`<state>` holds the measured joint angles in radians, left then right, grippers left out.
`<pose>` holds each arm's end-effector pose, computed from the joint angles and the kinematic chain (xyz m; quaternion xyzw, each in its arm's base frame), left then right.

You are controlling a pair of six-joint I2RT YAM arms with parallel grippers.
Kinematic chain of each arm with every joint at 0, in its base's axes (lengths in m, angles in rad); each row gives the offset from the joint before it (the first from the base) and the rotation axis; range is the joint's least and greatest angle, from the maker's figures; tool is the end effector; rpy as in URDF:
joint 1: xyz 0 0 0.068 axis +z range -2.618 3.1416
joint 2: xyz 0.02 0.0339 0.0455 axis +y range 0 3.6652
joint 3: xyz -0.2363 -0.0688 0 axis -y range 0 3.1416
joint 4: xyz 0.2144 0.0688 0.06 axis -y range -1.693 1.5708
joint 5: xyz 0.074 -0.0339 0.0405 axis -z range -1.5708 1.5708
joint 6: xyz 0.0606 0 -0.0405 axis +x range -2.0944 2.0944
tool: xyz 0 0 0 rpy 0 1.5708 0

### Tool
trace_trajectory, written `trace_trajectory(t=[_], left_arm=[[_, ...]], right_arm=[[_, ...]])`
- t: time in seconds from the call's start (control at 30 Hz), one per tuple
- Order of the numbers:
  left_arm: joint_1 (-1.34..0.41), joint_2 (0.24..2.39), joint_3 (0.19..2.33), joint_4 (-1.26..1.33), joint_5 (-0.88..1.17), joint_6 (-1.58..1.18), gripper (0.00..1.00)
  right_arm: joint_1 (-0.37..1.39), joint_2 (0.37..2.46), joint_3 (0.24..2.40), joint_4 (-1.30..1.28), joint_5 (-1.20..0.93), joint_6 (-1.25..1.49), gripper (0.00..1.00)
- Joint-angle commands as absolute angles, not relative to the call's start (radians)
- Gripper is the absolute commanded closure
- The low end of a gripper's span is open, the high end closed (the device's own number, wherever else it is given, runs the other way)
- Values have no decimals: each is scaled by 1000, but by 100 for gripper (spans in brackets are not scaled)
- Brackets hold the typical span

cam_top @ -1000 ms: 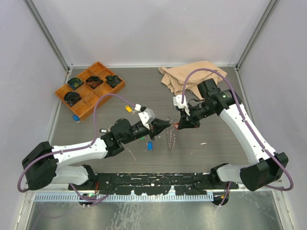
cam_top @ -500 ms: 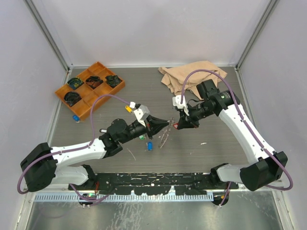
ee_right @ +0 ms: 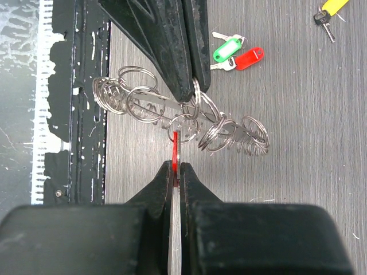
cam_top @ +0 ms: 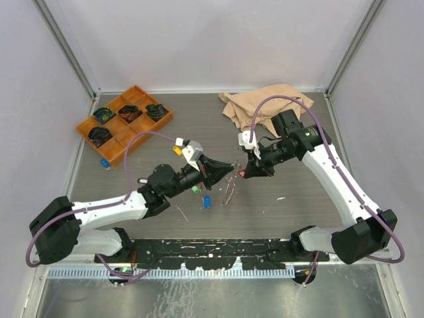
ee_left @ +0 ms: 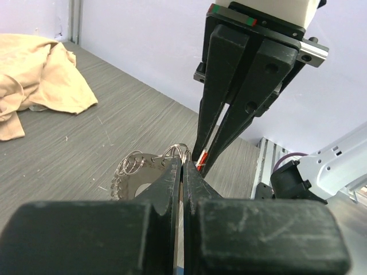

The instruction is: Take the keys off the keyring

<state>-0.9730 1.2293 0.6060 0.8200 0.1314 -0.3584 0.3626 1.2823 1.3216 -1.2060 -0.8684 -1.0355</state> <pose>0.1519 -0.2371 0.2859 0.2398 0.5879 -0.5092 0.5810 0.1791 0.1174 0.3044 -0.6365 0.6260 0.3289 0.3079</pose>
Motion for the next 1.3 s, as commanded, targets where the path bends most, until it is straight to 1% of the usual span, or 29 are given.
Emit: trace_trajectory(t=[0.0, 0.33, 0.73, 1.27], left_arm=[[-964, 1221, 625, 947, 46, -393, 100], [-1019, 1179, 676, 776, -84, -349, 100], [-1024, 1166, 670, 772, -142, -437, 100], [-1069, 1220, 686, 849, -207, -362, 100]], right_arm=[[359, 1273, 1321, -1212, -894, -1020, 99], [359, 1299, 1352, -1229, -942, -1004, 99], [356, 1327, 1365, -1188, -947, -894, 99], [356, 1356, 1352, -1158, -968, -848, 99]])
